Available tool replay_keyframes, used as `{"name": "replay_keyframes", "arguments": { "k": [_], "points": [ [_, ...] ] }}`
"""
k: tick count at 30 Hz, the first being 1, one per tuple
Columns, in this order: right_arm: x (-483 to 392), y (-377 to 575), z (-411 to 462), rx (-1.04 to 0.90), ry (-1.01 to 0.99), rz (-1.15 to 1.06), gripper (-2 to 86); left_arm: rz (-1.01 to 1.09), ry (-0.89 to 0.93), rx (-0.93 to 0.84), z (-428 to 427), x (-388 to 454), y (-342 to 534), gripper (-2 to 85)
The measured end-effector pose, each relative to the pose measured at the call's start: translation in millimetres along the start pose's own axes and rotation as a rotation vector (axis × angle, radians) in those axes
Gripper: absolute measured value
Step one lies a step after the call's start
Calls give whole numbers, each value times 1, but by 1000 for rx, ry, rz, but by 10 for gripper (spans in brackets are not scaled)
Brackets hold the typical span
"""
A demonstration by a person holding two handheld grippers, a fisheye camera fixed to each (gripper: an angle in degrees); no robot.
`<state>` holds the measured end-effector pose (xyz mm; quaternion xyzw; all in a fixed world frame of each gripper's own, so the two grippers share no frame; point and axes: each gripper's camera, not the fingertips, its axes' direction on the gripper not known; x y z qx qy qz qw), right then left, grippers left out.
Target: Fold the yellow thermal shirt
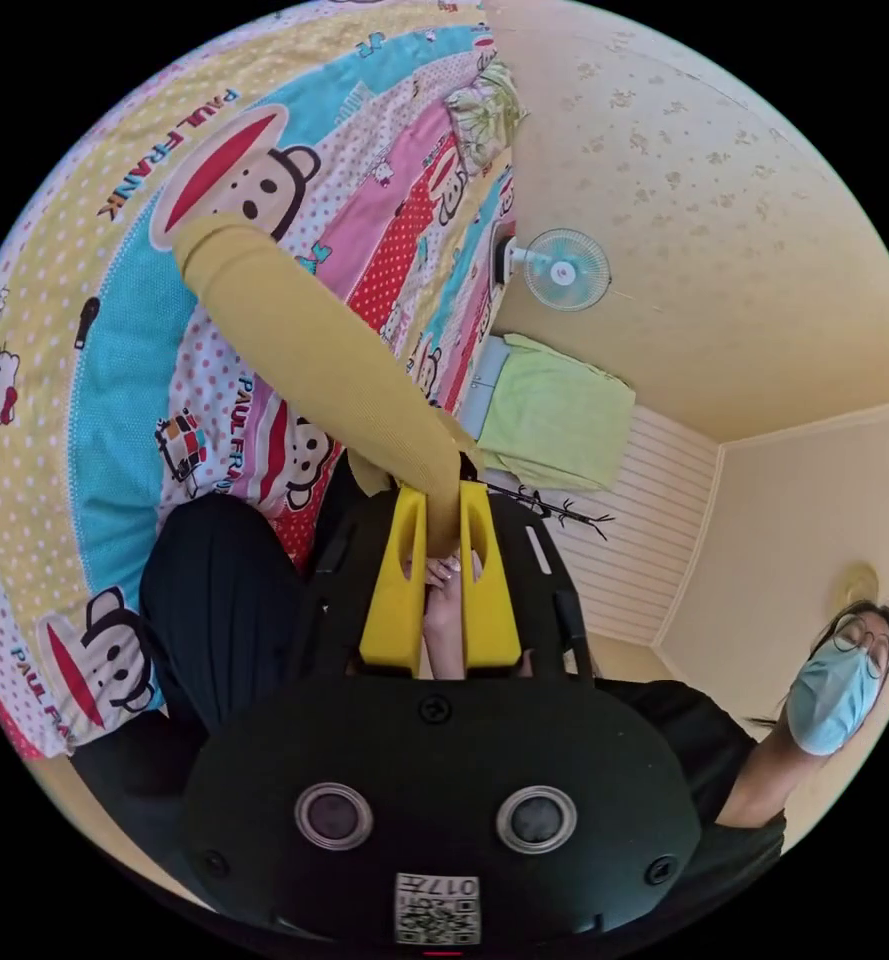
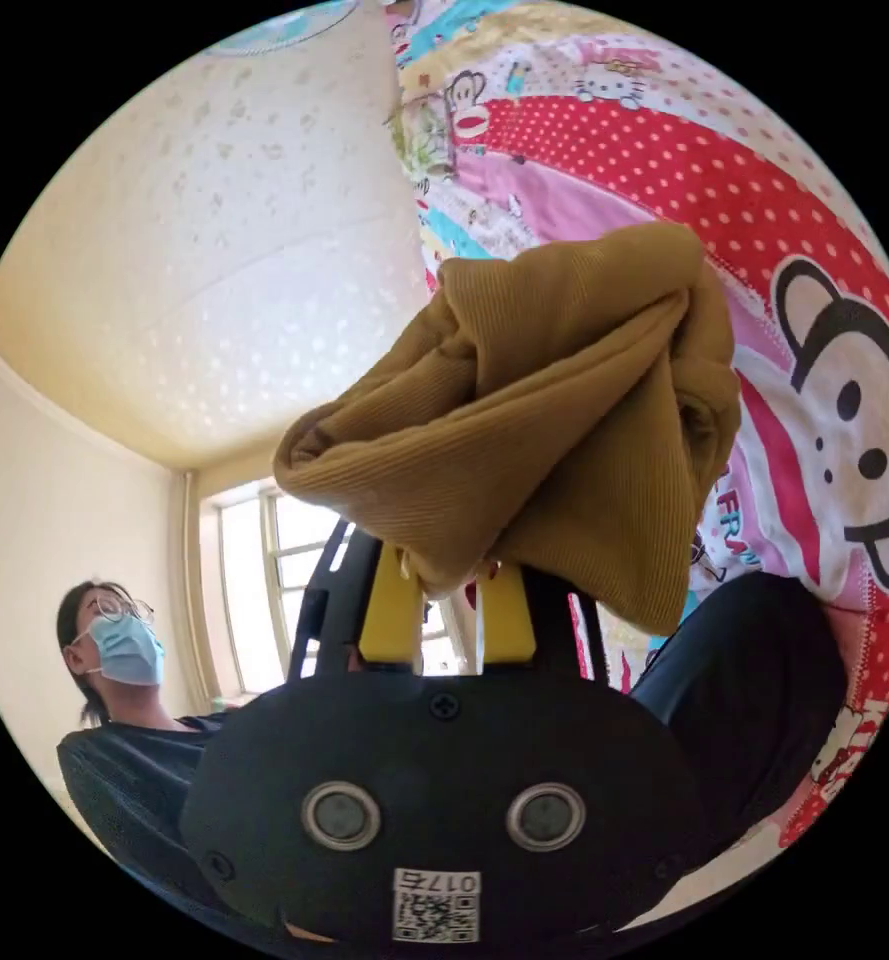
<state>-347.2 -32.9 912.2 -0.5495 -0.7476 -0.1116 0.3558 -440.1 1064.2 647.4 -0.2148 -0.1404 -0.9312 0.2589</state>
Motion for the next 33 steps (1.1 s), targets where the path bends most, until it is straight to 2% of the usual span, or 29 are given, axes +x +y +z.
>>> {"name": "replay_keyframes", "arguments": {
  "k": [5,9,11,14,18,21,23,25,27,29,30,31,32,33],
  "points": [
    [-100,56,125,-373,275,-272,66,75,-85,127,-109,22,78,58],
    [-148,119,287,-565,291,-395,61,84,-96,338,-213,18,135,59],
    [-173,147,357,-620,243,-456,60,139,-98,495,-284,25,171,59],
    [-222,188,456,-670,136,-550,59,236,-166,634,-360,55,204,60],
    [-276,239,562,-649,38,-678,61,322,-321,746,-427,86,222,64],
    [-259,258,625,-661,131,-697,67,219,-403,770,-465,58,211,81],
    [-220,257,648,-699,268,-620,66,24,-423,747,-478,-6,193,94],
    [-173,249,646,-749,403,-544,49,-121,-415,670,-474,-70,184,79],
    [-124,228,598,-771,515,-512,25,-241,-377,561,-459,-139,180,27],
    [-94,203,537,-752,653,-472,17,-426,-289,282,-420,-240,174,-4],
    [-76,188,489,-750,725,-438,13,-464,-259,202,-407,-265,173,-5],
    [-67,182,464,-756,749,-418,12,-507,-159,98,-381,-306,176,-7],
    [-46,172,413,-785,792,-340,9,-516,-7,58,-358,-338,181,-8],
    [-26,168,358,-784,837,-252,8,-516,69,46,-348,-351,184,-9]
  ]
}}
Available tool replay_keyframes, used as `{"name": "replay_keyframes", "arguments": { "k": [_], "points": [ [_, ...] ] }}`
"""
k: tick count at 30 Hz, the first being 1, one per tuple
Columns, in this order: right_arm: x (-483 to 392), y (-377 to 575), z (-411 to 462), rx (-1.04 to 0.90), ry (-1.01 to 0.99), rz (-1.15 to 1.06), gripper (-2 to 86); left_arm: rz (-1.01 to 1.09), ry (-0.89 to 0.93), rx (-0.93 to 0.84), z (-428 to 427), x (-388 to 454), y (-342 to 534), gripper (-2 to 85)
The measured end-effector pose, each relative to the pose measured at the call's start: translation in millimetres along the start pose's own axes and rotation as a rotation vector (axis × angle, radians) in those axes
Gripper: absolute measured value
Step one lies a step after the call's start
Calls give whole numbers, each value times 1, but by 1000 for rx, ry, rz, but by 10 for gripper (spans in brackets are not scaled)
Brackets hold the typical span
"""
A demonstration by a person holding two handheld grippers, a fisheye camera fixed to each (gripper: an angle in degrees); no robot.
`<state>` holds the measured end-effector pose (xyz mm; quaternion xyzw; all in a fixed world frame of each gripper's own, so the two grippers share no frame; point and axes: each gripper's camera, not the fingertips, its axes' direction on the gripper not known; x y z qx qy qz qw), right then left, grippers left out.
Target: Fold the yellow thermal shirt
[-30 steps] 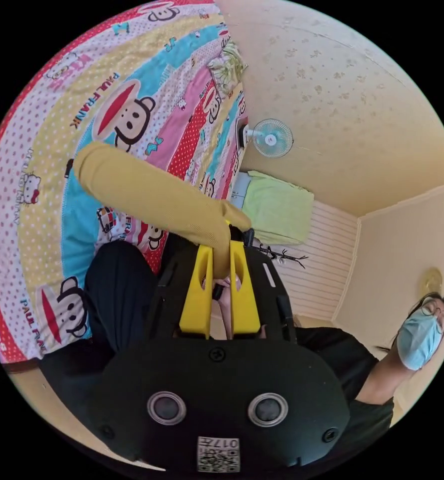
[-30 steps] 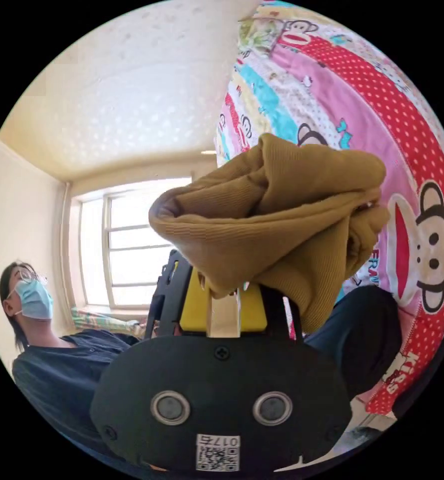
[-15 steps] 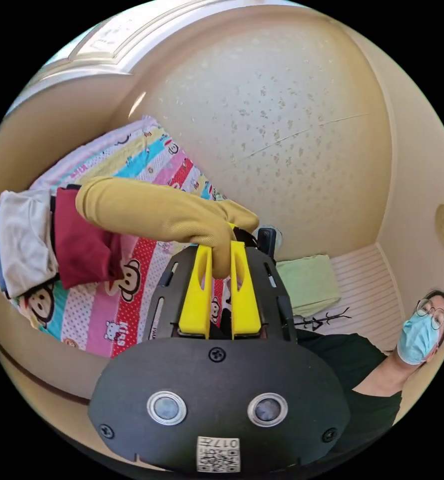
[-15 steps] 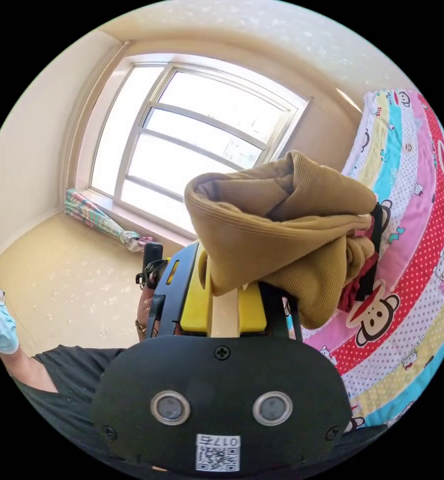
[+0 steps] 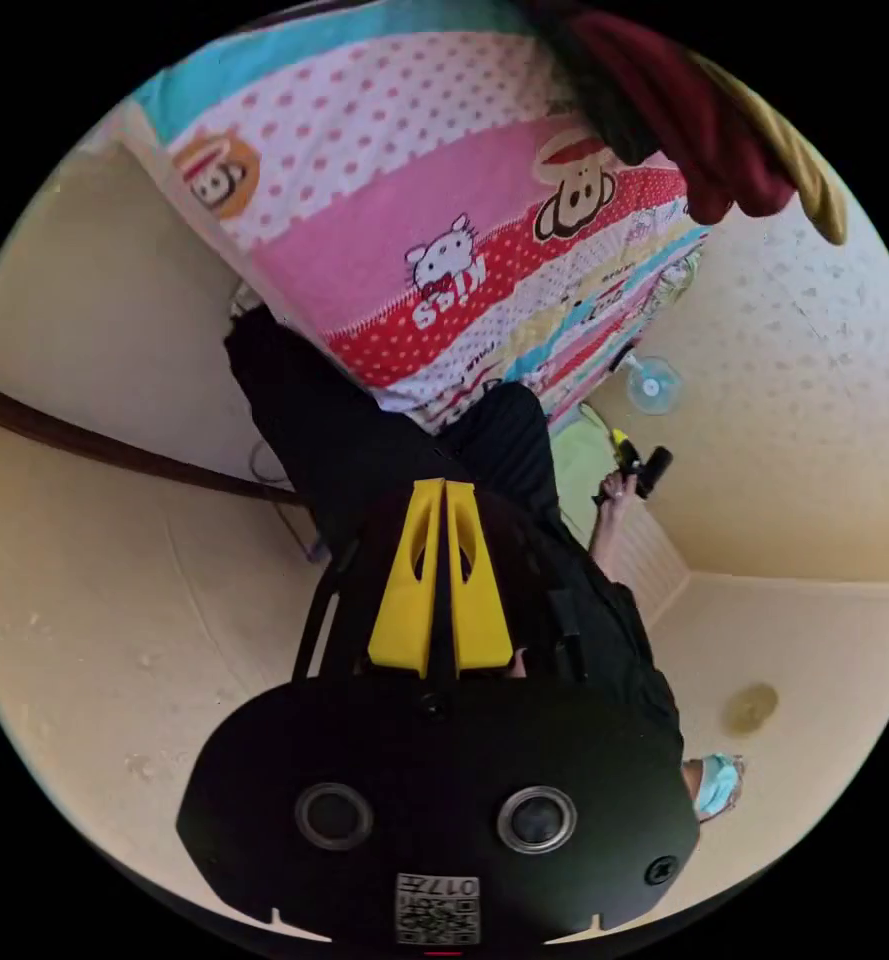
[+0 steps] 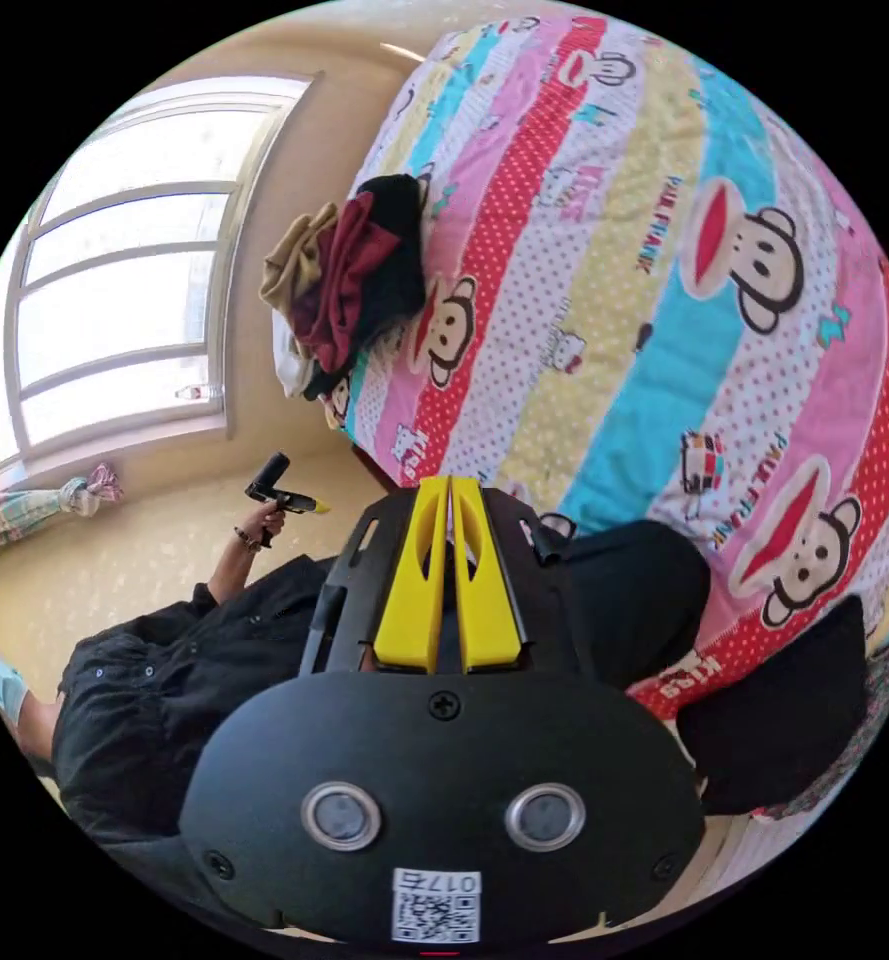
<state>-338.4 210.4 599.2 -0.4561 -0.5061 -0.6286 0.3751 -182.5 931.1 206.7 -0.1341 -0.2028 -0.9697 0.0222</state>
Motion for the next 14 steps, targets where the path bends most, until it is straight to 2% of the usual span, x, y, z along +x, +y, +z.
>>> {"name": "replay_keyframes", "arguments": {
  "k": [2,4,6,7,9,10,12,13,14],
  "points": [
    [63,69,-11,1,9,192,6,-73,153,-63,24,-33,-11,-10],
    [110,151,-16,69,-30,420,6,-132,107,-51,28,-34,-22,-10],
    [146,276,-3,259,-209,694,5,-135,43,-51,30,-20,-41,-10],
    [150,307,6,310,-266,763,5,-138,-4,-68,34,-9,-57,-10],
    [147,427,57,505,-460,1060,4,-161,-92,-131,45,4,-83,-10],
    [140,454,71,554,-499,1134,4,-184,-154,-184,54,11,-99,-10],
    [95,543,135,790,-666,1391,4,-204,-217,-243,66,19,-118,-10],
    [81,559,151,861,-717,1434,4,-225,-243,-267,73,24,-128,-10],
    [52,585,182,1022,-817,1492,3,-255,-262,-277,77,28,-136,-10]
  ]
}}
